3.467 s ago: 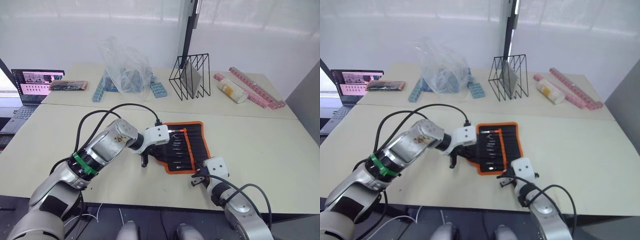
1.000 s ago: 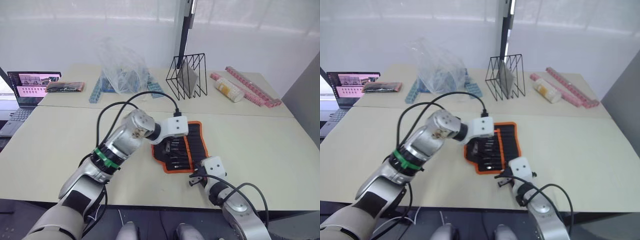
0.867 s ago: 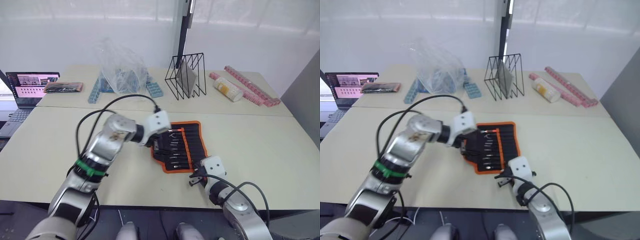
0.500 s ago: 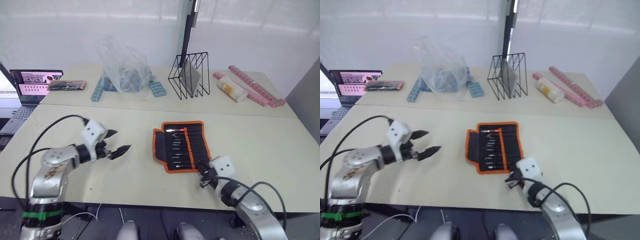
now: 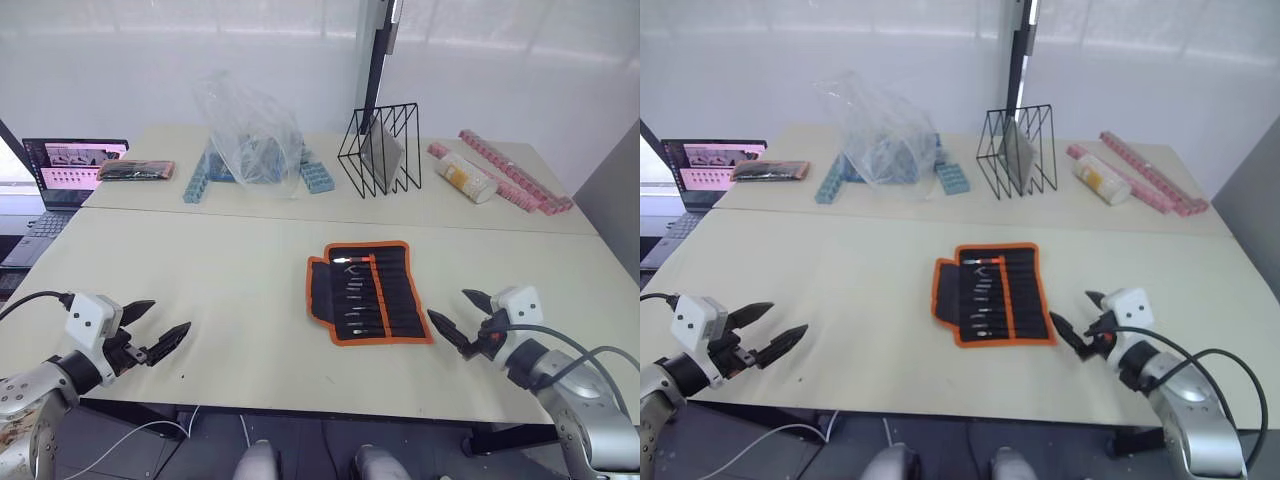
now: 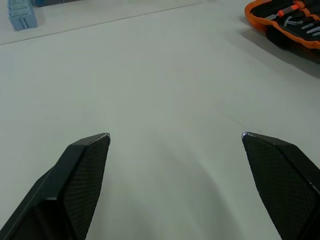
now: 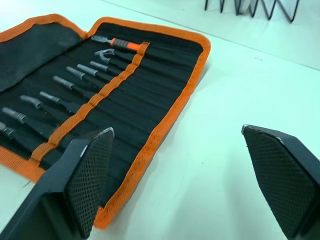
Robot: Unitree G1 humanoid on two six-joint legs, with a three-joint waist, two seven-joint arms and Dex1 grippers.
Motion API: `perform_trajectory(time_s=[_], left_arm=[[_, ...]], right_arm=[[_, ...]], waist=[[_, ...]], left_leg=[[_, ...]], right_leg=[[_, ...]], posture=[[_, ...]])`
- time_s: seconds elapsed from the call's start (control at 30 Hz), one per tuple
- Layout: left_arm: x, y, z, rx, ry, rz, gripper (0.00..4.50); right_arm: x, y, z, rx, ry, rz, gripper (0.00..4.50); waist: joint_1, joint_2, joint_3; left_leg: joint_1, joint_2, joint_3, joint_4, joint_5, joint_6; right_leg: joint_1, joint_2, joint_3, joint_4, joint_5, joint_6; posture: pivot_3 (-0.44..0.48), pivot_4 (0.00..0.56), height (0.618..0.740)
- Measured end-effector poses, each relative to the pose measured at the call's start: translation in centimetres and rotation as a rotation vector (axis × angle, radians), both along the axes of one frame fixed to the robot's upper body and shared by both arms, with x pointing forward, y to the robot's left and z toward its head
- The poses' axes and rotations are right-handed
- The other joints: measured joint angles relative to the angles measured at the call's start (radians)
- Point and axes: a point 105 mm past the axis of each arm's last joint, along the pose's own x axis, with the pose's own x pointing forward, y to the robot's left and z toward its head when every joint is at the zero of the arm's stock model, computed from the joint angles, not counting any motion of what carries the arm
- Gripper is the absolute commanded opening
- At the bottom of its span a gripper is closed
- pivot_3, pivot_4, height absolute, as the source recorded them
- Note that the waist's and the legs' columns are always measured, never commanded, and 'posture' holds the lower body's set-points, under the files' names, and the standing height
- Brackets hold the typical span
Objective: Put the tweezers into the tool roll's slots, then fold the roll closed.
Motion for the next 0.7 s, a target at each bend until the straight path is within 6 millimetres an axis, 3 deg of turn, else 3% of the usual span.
perform_trajectory(time_s=[0.2, 0.33, 0.53, 0.7], left_arm=[[-0.7, -0.2, -0.4, -0.027, 0.0, 0.024, 4.5], [-0.6, -0.1, -0.2, -0.039, -0.017, 0.051, 4.5], [-0.3, -0.7, -0.4, -0.043, -0.01, 0.029, 4.5], [0.5, -1.6, 0.0, -0.042, -0.018, -0.007, 4.5]], right_arm=[[-0.2, 0.3, -0.1, 0.007, 0.001, 0.004, 4.46], [-0.4, 1.5, 0.1, 0.008, -0.008, 0.034, 4.46], [-2.6, 8.0, -0.3, -0.09, 0.012, 0.303, 4.46], [-3.4, 12.4, -0.1, -0.123, -0.035, 0.439, 4.46]], waist=[[-0.001, 0.0, 0.0], [-0.001, 0.001, 0.0], [-0.001, 0.001, 0.0], [0.0, 0.0, 0.0]], left_leg=[[0.0, 0.0, 0.0, 0.0, 0.0, 0.0], [0.0, 0.0, 0.0, 0.0, 0.0, 0.0], [0.0, 0.0, 0.0, 0.0, 0.0, 0.0], [0.0, 0.0, 0.0, 0.0, 0.0, 0.0]], right_leg=[[0.0, 0.0, 0.0, 0.0, 0.0, 0.0], [0.0, 0.0, 0.0, 0.0, 0.0, 0.0], [-0.001, 0.0, 0.0, 0.0, 0.0, 0.0], [-0.001, 0.0, 0.0, 0.0, 0.0, 0.0]], posture=[[0.0, 0.15, 0.684], [0.0, 0.15, 0.684], [0.0, 0.15, 0.684], [0.0, 0.15, 0.684]])
